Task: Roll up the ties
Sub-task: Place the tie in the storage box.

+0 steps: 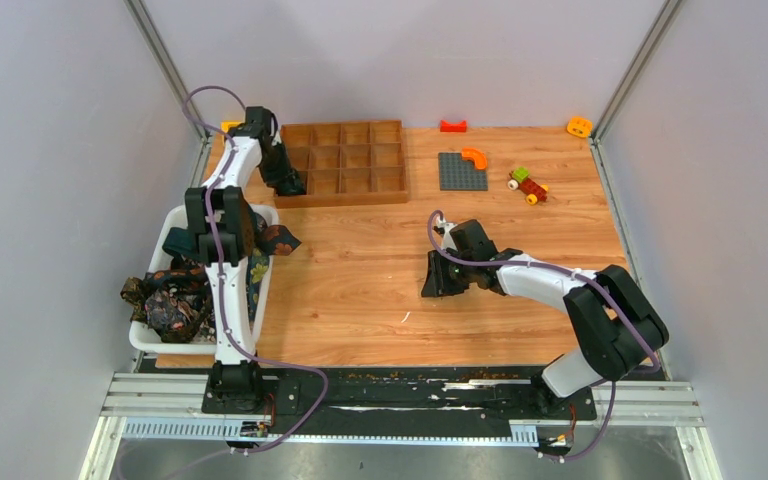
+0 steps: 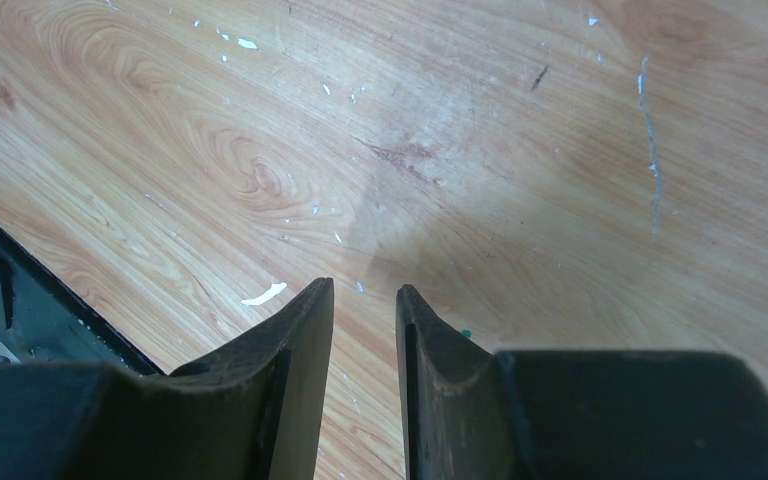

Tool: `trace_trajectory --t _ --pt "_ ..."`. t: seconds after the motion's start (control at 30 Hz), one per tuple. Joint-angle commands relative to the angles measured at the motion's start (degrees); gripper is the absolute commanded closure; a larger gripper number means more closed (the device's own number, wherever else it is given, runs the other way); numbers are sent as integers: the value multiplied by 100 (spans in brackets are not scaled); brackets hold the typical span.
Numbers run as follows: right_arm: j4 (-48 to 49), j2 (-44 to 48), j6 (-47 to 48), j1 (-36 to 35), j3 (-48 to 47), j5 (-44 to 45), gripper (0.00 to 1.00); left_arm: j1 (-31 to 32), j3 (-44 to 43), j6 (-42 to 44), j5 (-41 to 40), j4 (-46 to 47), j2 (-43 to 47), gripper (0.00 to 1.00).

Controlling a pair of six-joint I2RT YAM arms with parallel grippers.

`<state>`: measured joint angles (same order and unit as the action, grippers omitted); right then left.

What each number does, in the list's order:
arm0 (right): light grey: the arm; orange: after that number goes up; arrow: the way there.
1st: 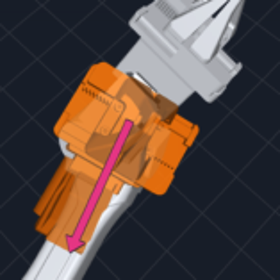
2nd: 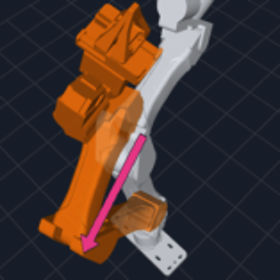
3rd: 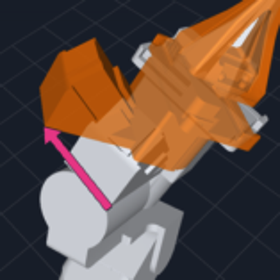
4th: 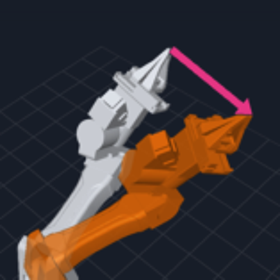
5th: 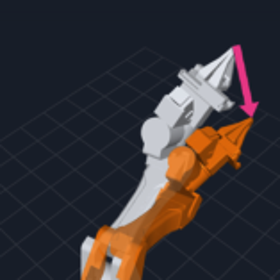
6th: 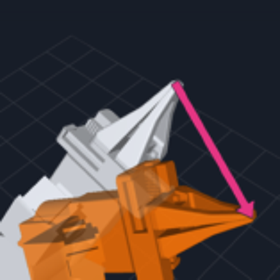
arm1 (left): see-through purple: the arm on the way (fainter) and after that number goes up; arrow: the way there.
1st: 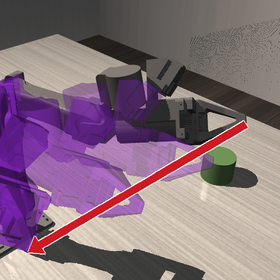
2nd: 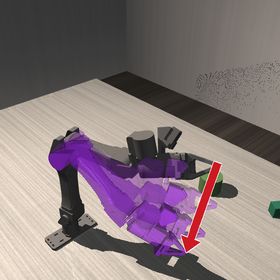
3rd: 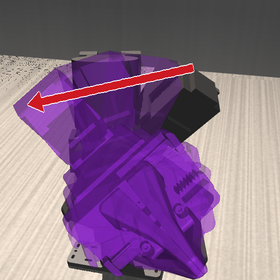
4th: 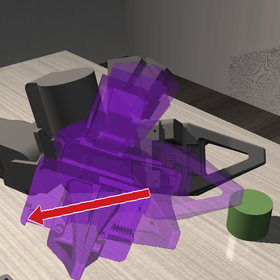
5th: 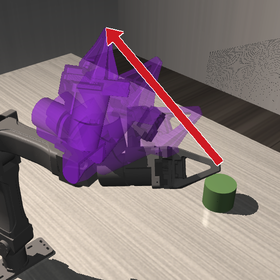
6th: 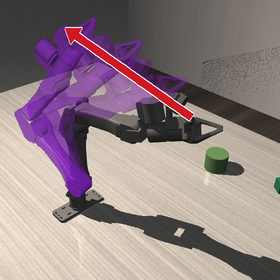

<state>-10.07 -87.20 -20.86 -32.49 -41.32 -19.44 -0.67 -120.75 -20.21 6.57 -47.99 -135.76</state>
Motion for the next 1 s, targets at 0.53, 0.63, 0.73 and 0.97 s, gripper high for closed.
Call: trace_trajectory --t 0.53,0.63,0.73,0.97 --pt "164 -78 88 -13 -245 -82 70 549 1424 -260 -436 500 588 52" --pt "172 -70 83 -13 -238 -73 70 690 1481 -35 -594 501 573 54" --pt "178 -75 79 -17 -235 -73 70 833 1493 299 -936 462 521 57" --pt "113 -170 93 -15 -314 -104 70 841 1304 453 -1319 158 172 64"
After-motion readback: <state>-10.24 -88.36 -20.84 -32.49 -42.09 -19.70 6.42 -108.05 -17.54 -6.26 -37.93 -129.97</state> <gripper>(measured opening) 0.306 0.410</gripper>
